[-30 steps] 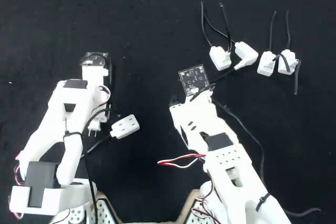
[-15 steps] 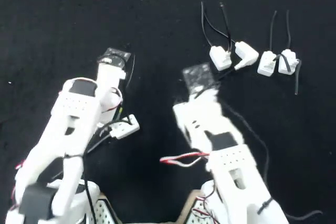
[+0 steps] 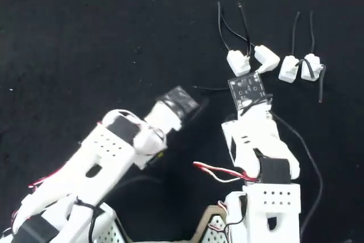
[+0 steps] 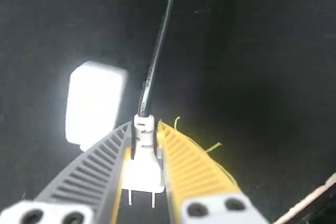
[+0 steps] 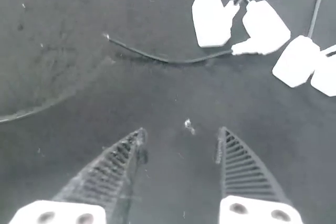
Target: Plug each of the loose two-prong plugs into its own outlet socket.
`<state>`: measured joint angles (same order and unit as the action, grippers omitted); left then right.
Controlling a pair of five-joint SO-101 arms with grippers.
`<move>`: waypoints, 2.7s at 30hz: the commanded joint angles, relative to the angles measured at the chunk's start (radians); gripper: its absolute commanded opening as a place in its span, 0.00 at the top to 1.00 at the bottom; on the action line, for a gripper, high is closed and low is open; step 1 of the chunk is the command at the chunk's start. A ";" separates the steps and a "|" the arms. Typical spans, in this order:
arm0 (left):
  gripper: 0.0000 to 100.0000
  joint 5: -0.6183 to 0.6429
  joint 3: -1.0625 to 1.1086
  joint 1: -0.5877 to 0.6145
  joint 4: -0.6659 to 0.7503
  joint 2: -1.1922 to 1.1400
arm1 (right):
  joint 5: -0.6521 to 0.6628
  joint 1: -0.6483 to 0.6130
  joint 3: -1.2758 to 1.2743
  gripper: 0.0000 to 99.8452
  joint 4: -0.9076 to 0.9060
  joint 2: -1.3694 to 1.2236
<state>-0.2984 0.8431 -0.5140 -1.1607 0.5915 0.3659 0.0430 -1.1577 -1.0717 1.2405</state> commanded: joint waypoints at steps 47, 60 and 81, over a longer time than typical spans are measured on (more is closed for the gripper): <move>0.76 -0.187 0.406 0.728 0.454 0.164 | 0.117 -0.304 -0.053 0.79 -0.006 0.015; 0.76 -0.121 0.228 0.705 0.219 0.166 | 0.117 -0.313 -0.053 0.79 -0.002 0.015; 0.76 0.118 0.363 0.628 0.463 0.166 | 0.232 -0.364 0.073 0.79 0.117 -0.435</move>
<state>-0.2263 1.2313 0.0583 -0.7265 0.7388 0.5884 -0.3038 -1.1208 -1.0273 0.8140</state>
